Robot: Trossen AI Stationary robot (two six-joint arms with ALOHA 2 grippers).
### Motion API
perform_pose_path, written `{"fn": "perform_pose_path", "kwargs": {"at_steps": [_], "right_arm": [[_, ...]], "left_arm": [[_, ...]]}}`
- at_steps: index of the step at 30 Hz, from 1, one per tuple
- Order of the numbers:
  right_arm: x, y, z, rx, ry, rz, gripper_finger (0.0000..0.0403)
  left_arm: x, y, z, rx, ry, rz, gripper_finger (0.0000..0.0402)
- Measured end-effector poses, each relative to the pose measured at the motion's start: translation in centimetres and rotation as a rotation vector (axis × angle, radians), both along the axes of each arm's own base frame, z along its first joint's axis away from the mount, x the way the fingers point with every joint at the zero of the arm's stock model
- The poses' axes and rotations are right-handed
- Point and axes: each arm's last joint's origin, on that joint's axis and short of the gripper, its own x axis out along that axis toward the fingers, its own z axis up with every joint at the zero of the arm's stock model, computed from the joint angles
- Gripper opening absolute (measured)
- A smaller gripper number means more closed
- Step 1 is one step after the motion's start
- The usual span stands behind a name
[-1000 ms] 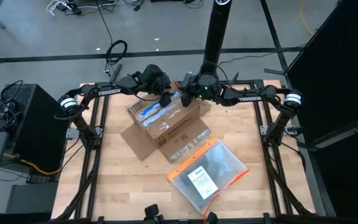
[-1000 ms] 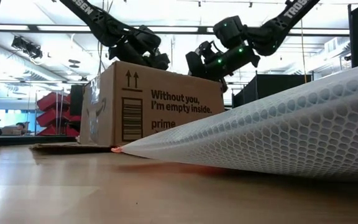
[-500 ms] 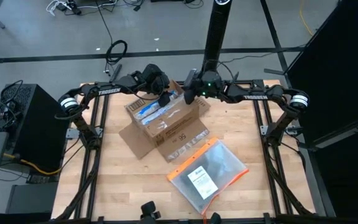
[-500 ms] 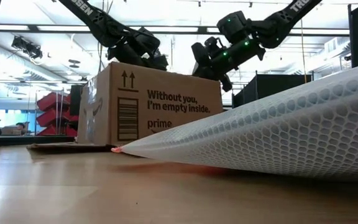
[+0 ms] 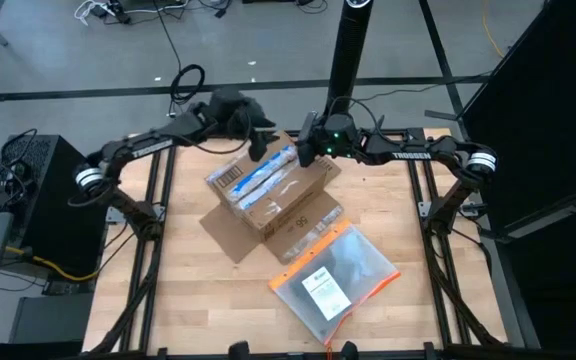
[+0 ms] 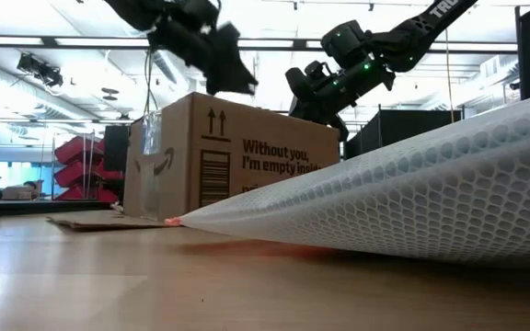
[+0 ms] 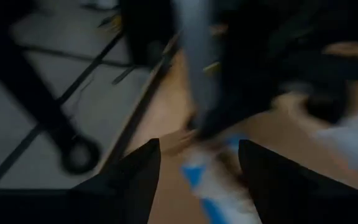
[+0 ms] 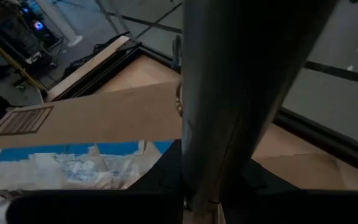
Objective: Unpack boxes
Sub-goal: Break down the cardboard box until it is fully flat
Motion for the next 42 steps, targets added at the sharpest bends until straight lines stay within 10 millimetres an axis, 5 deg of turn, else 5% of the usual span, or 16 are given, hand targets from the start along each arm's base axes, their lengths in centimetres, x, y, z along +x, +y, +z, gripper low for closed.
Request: {"fn": "perform_pose_path", "kwargs": {"at_steps": [3, 20, 42], "right_arm": [[0.0, 0.0, 0.0, 0.003, 0.004, 0.005, 0.004], [-0.5, 0.3, -0.4, 0.098, 0.049, -0.041, 0.004], [-2.7, -0.2, 0.8, 0.447, -0.039, -0.05, 0.004]], "left_arm": [[0.5, -1.5, 0.3, -0.037, -0.022, -0.084, 0.0209], [6.1, -3.5, -11.2, -0.114, 0.232, 0.028, 0.0208], [5.9, -2.5, -11.6, -0.089, 0.236, 0.094, 0.0208]]}}
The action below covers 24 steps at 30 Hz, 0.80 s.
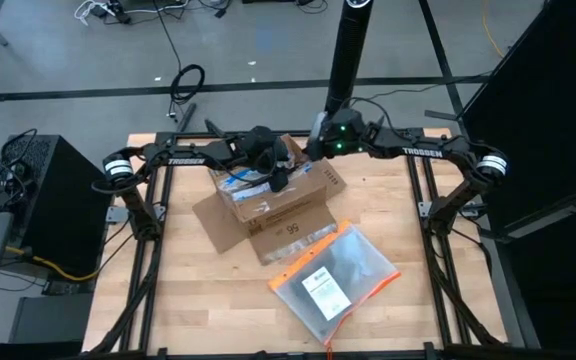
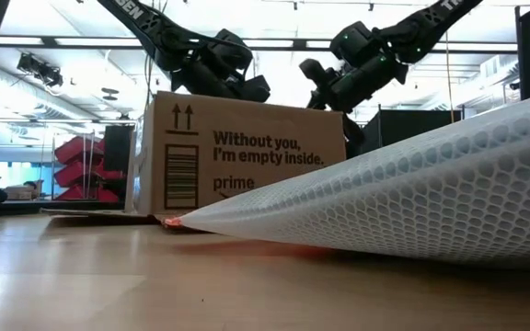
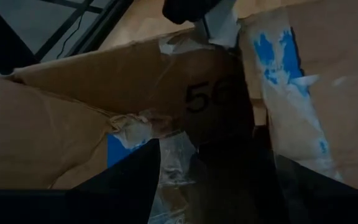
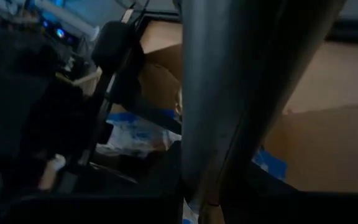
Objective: Unpack boxes
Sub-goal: Break down the cardboard box until it is fully flat
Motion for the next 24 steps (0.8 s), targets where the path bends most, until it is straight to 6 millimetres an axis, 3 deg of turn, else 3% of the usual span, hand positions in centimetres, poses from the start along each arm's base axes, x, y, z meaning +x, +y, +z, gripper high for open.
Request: {"fn": "perform_pose_path", "kwargs": {"at_steps": [10, 13, 19, 21, 24], "right_arm": [[-0.5, -0.5, -0.1, 0.16, -0.04, -0.04, 0.004], [-0.8, -0.5, -0.3, 0.197, -0.017, -0.024, 0.004], [-0.9, -0.4, -0.4, 0.183, 0.002, -0.01, 0.004], [-0.9, -0.4, -0.4, 0.182, 0.002, -0.009, 0.004], [-1.0, -0.4, -0.4, 0.187, 0.002, 0.012, 0.004]], "left_arm": [[-0.3, 0.0, 0.8, 0.007, -0.007, 0.005, 0.0206], [-1.0, -0.1, 2.9, 0.026, -0.019, 0.028, 0.02], [-3.8, -1.3, 9.4, 0.147, -0.148, 0.019, 0.0184], [-4.2, -2.2, 10.2, 0.146, -0.159, -0.005, 0.018], [-2.5, -4.0, 9.2, 0.129, -0.15, -0.024, 0.0176]]}}
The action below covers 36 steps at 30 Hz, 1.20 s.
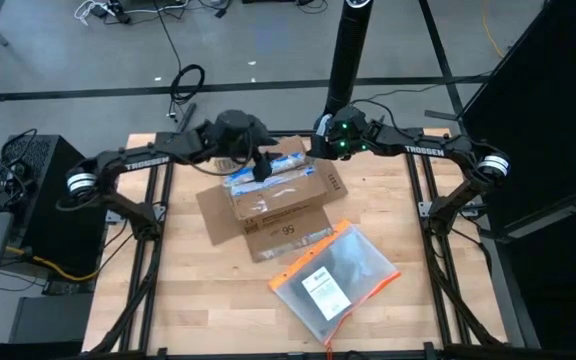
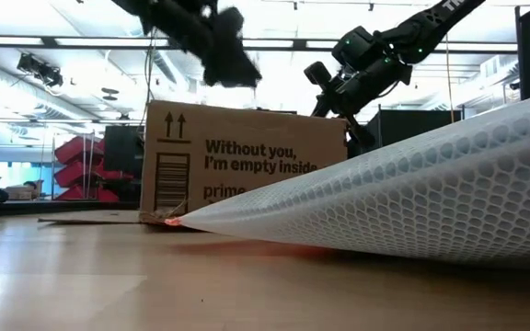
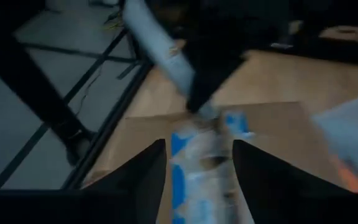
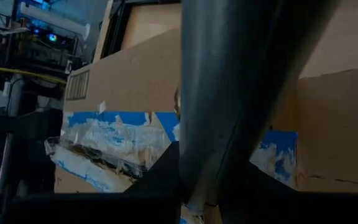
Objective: Unpack boxes
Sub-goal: Break down the cardboard box until it is fully flat
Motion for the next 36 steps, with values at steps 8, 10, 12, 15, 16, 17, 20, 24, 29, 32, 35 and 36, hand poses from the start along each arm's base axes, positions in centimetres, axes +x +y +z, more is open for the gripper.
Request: {"fn": "perform_pose_path", "kwargs": {"at_steps": [8, 10, 12, 15, 16, 17, 20, 24, 29, 32, 35, 36], "right_arm": [[-0.1, 0.1, 0.0, 0.014, -0.005, 0.054, 0.004], [-0.2, 0.1, 0.0, 0.018, -0.006, 0.067, 0.004], [-0.2, 0.2, 0.0, 0.021, -0.005, 0.083, 0.004], [-0.9, 0.4, 0.2, 0.023, 0.023, 0.138, 0.004], [-1.1, 0.5, 0.2, 0.032, 0.029, 0.162, 0.004], [-1.4, 0.6, 0.3, 0.026, 0.043, 0.176, 0.004], [-2.2, 0.8, 0.7, 0.038, 0.061, 0.199, 0.004], [-3.4, 0.6, 1.2, 0.096, 0.048, 0.221, 0.004], [-4.4, 0.2, 1.5, 0.101, 0.039, 0.24, 0.004], [-4.5, -0.2, 1.6, 0.074, 0.025, 0.24, 0.004], [-4.6, -0.5, 1.7, 0.046, 0.011, 0.241, 0.004], [-4.6, -0.6, 1.8, 0.037, 0.007, 0.241, 0.004]], "left_arm": [[3.8, -5.6, -2.6, -0.031, 0.029, -0.052, 0.0166], [4.5, -7.2, -3.3, -0.037, 0.036, -0.065, 0.0163], [5.2, -8.7, -4.1, -0.042, 0.048, -0.07, 0.0161], [6.2, -8.8, -6.3, -0.1, 0.093, 0.012, 0.0161], [6.3, -8.8, -6.8, -0.118, 0.103, 0.027, 0.0161], [6.6, -8.8, -7.5, -0.135, 0.12, 0.037, 0.0161], [6.9, -8.8, -8.1, -0.151, 0.126, 0.05, 0.0161], [7.0, -8.8, -8.3, -0.161, 0.123, 0.061, 0.0161], [6.8, -8.7, -8.3, -0.162, 0.128, 0.075, 0.016], [6.6, -8.7, -8.0, -0.163, 0.132, 0.078, 0.0159], [6.3, -8.7, -7.8, -0.165, 0.137, 0.082, 0.0159], [6.3, -8.7, -7.7, -0.165, 0.138, 0.084, 0.0158]]}}
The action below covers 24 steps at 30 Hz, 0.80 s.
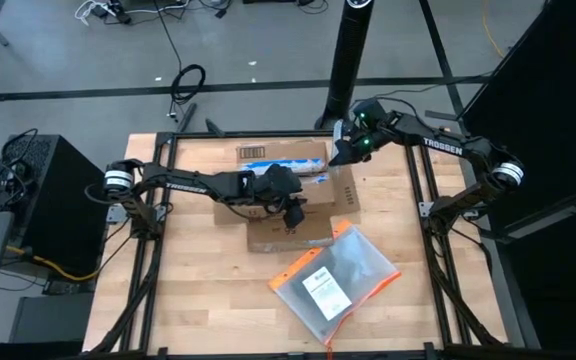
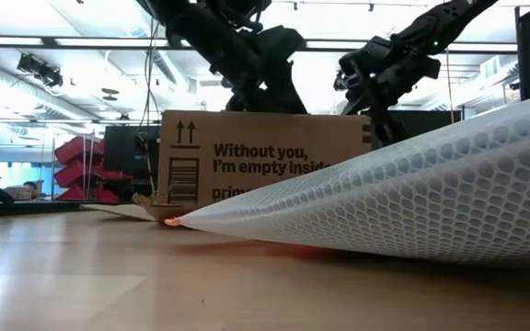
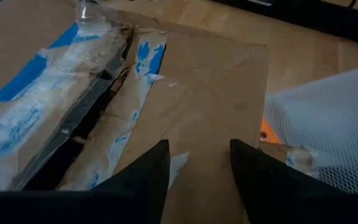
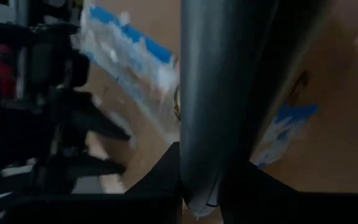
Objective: Unpack boxes
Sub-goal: Break down the cardboard box until it is fully flat
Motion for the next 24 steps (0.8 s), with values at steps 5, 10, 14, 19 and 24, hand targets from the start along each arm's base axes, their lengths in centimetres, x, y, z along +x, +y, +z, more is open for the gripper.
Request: {"fn": "perform_pose_path", "kwargs": {"at_steps": [5, 10, 14, 19, 24], "right_arm": [[-0.2, -0.5, 0.2, -0.044, -0.026, 0.0, 0.004], [0.3, -0.6, 0.7, -0.085, -0.048, -0.047, 0.004], [1.2, 0.4, 0.6, -0.128, -0.017, -0.057, 0.004], [2.4, 1.2, 0.2, -0.155, -0.021, -0.034, 0.004], [2.5, 1.5, -0.1, -0.128, -0.002, -0.013, 0.004]], "left_arm": [[-0.4, 0.0, 0.4, -0.002, 0.008, 0.006, 0.0157], [-1.3, 0.1, 1.6, 0.005, 0.003, 0.02, 0.0157], [-1.5, 0.3, 1.8, 0.01, 0.004, 0.029, 0.0157], [-1.5, 0.3, 1.9, 0.023, 0.006, 0.024, 0.0156], [-1.6, 0.3, 1.8, 0.022, 0.015, 0.03, 0.0157]]}}
